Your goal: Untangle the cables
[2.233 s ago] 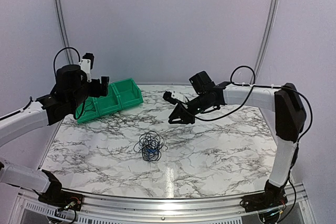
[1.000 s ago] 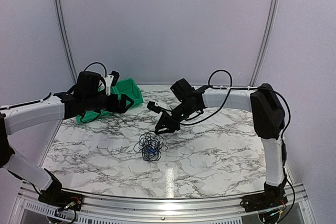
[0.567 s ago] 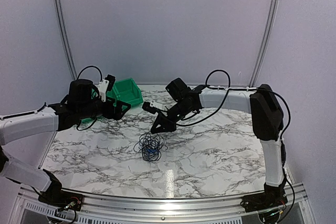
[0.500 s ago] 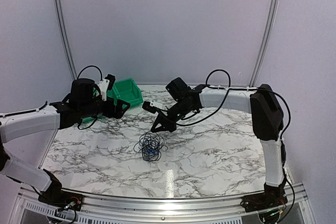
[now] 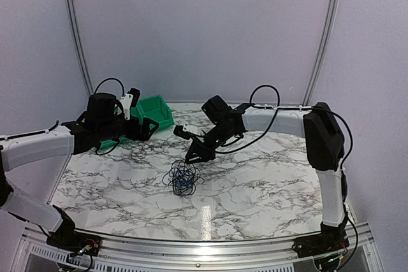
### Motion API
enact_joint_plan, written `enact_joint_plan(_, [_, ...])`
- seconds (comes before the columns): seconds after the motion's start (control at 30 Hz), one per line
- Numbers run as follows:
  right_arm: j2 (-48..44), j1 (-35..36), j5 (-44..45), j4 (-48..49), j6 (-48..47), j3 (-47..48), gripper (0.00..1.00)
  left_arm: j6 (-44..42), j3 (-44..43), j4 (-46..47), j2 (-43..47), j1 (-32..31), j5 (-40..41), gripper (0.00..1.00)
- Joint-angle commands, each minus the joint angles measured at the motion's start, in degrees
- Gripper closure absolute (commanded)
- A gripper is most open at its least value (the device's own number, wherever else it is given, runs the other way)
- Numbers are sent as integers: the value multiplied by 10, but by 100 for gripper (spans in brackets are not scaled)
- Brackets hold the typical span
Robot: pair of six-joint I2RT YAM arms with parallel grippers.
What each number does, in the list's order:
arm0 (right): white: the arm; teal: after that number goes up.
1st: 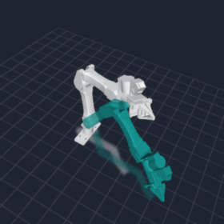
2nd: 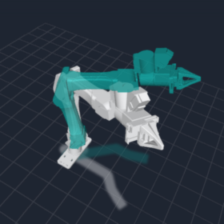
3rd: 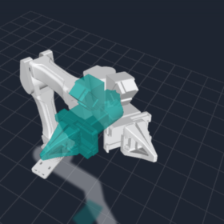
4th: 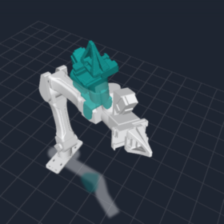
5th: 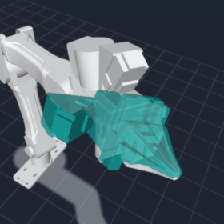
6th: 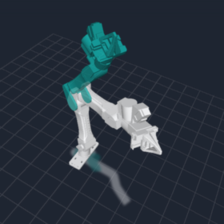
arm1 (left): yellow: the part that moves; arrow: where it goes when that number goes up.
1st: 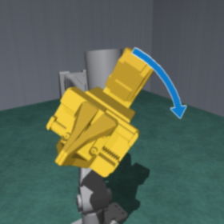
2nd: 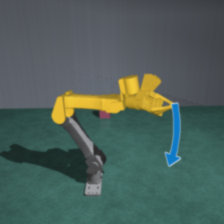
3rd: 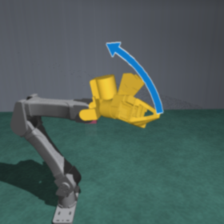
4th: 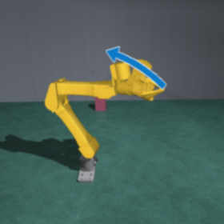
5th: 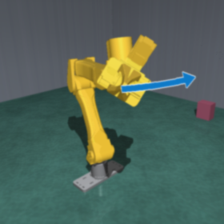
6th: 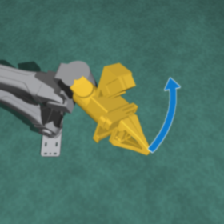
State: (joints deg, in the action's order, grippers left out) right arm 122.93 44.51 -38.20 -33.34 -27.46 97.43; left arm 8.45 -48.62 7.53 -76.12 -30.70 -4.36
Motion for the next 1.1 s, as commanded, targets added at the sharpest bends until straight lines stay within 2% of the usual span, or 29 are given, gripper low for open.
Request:
enact_joint_plan(0.0, [11, 4, 15, 0, 9, 16, 73, 6, -12, 17, -10, 1, -44, 1])
enact_joint_plan(0.43, [15, 4, 74, 18, 15, 14, 73, 7, -27, 0, -28, 1, -82, 2])
enact_joint_plan(0.53, [23, 4, 89, 22, 20, 15, 68, 6, -27, 0, -28, 1, -85, 2])
enact_joint_plan(0.63, [33, 3, 84, 15, 19, 22, 64, 6, -28, -2, -29, 1, -88, 2])
enact_joint_plan(0.8, [42, 5, 50, 8, 23, 28, 64, 7, -30, -3, -33, 1, -89, 2])
enact_joint_plan(0.83, [45, 3, 45, 7, 25, 30, 68, 7, -31, -4, -34, 1, -91, 2])
enact_joint_plan(0.97, [39, 4, 40, 2, 28, 36, 97, 10, -30, -3, -40, 1, -98, 4])
enact_joint_plan(1.0, [32, 4, 41, 3, 30, 35, 100, 12, -30, -2, -44, 0, -101, 4])
enact_joint_plan(1.07, [12, 4, 39, 5, 36, 30, 100, 29, -29, 4, -52, -2, -105, 5])
